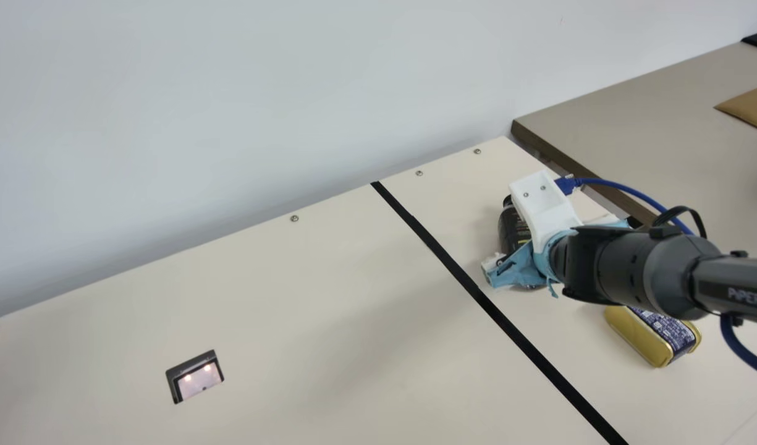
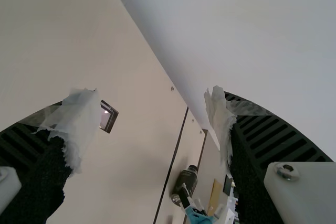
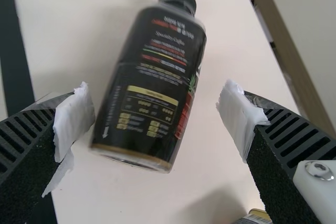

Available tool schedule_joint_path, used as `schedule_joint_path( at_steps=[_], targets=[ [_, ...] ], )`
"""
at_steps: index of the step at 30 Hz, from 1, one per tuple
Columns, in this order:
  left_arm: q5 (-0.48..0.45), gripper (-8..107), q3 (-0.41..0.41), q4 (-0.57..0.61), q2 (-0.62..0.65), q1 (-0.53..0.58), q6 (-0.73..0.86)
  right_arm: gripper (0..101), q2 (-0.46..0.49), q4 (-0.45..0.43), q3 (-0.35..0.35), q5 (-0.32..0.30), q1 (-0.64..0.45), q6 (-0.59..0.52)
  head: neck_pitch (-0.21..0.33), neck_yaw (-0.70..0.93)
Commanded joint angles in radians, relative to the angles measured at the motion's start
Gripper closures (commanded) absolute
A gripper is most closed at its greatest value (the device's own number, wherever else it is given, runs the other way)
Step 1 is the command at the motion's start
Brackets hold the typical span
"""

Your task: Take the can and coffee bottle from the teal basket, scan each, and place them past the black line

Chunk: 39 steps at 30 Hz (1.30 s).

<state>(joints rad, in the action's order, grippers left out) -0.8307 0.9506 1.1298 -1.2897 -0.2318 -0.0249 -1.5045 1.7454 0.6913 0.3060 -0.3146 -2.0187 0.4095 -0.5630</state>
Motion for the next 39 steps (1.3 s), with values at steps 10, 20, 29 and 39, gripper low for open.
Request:
schedule_joint_path(
  at_steps=[10,20,29,39],
  targets=[
    [0.0,9,0.0,0.0,0.0,0.0,0.0,0,0.106,0.0,-0.009,0.046,0.183,0.056,0.027,-0.015],
    [0.0,9,0.0,0.0,0.0,0.0,0.0,0,0.111,-0.001,-0.084,0.009,0.299,0.182,0.027,-0.015],
    [0.0,9,0.0,0.0,0.0,0.0,0.0,0,0.079,-0.093,-0.076,0.021,0.321,0.323,0.027,-0.015],
    [0.0,9,0.0,0.0,0.0,0.0,0.0,0,-0.031,-0.232,0.069,-0.007,0.297,0.519,0.027,-0.015]
  ],
)
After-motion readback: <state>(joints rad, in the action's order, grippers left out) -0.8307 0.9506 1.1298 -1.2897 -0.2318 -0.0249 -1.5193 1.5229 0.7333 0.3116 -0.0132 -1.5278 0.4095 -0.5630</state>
